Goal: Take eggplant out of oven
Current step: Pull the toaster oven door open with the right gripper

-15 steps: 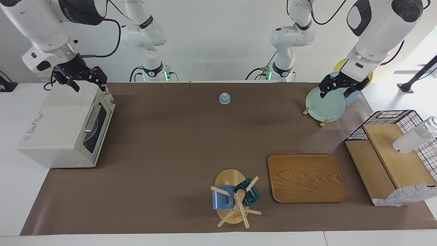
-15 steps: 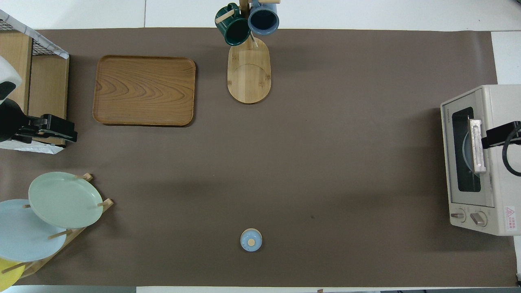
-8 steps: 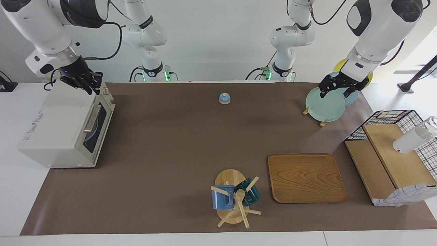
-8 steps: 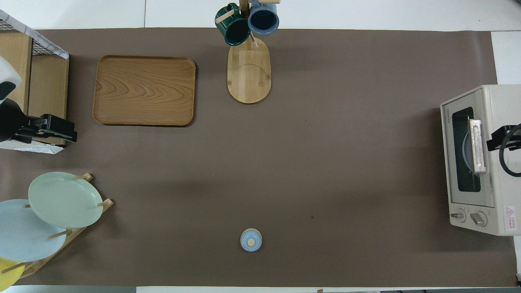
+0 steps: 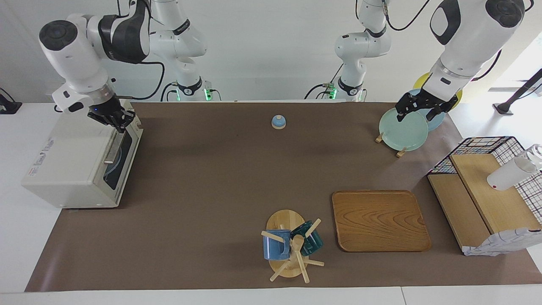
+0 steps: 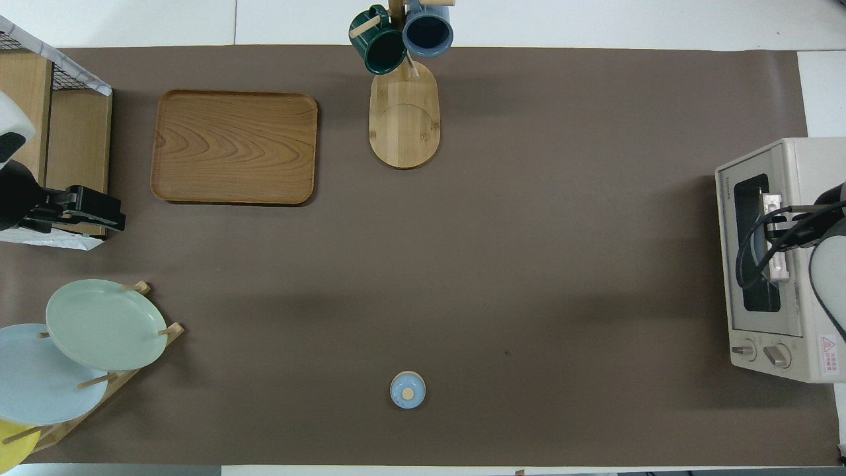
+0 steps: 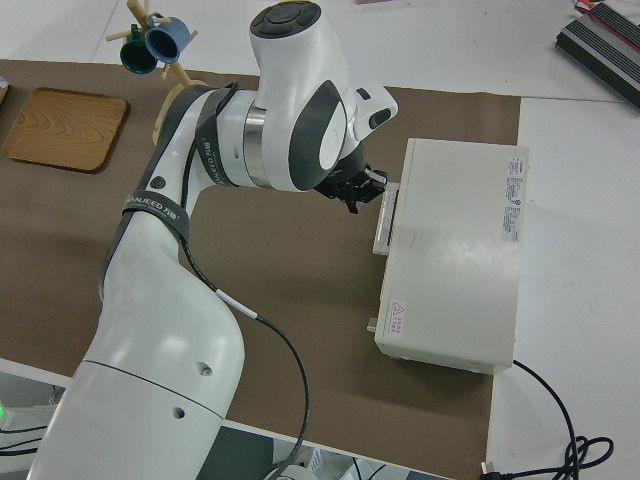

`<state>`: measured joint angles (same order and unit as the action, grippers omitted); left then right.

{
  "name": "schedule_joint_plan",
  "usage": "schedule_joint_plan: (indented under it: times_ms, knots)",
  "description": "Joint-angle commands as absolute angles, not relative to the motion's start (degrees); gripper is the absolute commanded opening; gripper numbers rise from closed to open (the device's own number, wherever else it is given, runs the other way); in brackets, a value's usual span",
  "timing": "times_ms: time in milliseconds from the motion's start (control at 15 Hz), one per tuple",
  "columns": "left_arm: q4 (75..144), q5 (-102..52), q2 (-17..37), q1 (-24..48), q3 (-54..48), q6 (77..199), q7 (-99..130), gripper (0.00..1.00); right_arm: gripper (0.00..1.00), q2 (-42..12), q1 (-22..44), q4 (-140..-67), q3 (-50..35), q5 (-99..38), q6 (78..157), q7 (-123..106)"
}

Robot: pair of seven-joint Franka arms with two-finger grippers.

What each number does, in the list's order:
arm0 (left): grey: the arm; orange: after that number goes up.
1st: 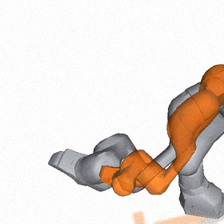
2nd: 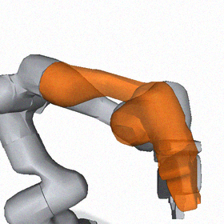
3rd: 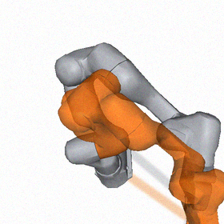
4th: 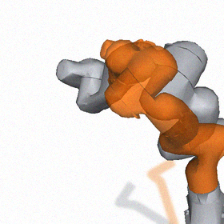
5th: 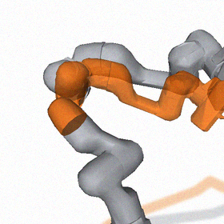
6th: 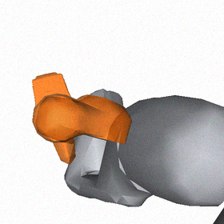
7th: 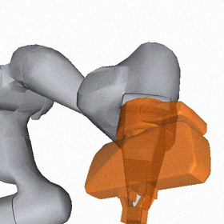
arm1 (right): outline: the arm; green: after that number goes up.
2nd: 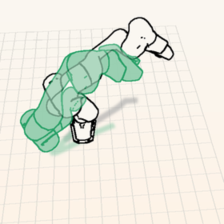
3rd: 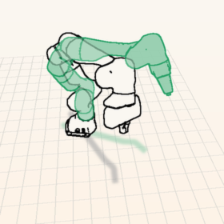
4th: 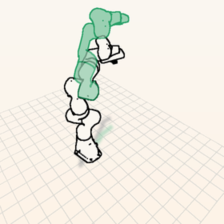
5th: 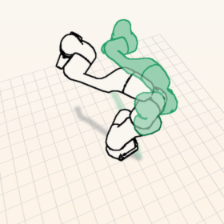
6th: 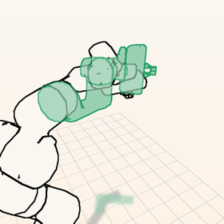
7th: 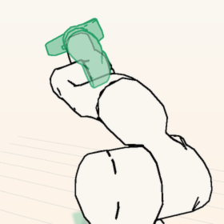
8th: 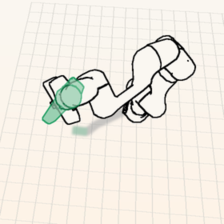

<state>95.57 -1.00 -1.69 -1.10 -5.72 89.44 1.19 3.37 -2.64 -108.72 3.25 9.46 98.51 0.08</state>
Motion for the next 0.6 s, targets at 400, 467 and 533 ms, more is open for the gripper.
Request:
schedule_joint_plan:
  times_ms: [400,467,533]
  knots:
    - [96.94,-0.53,-3.16,-1.32,-5.71,89.56,1.32,1.0,0.0,1.32,-1.41,-113.2,2.9,18.53,103.27,1.24]
    - [96.94,-0.53,-3.16,-1.32,-5.71,89.56,1.32,1.0,0.0,1.32,-1.32,-113.38,2.9,20.63,103.27,0.62]
    - [96.94,-0.53,-3.16,-1.32,-5.71,89.56,1.32,1.0,0.0,1.23,-1.23,-113.38,2.9,21.44,103.1,-0.25]
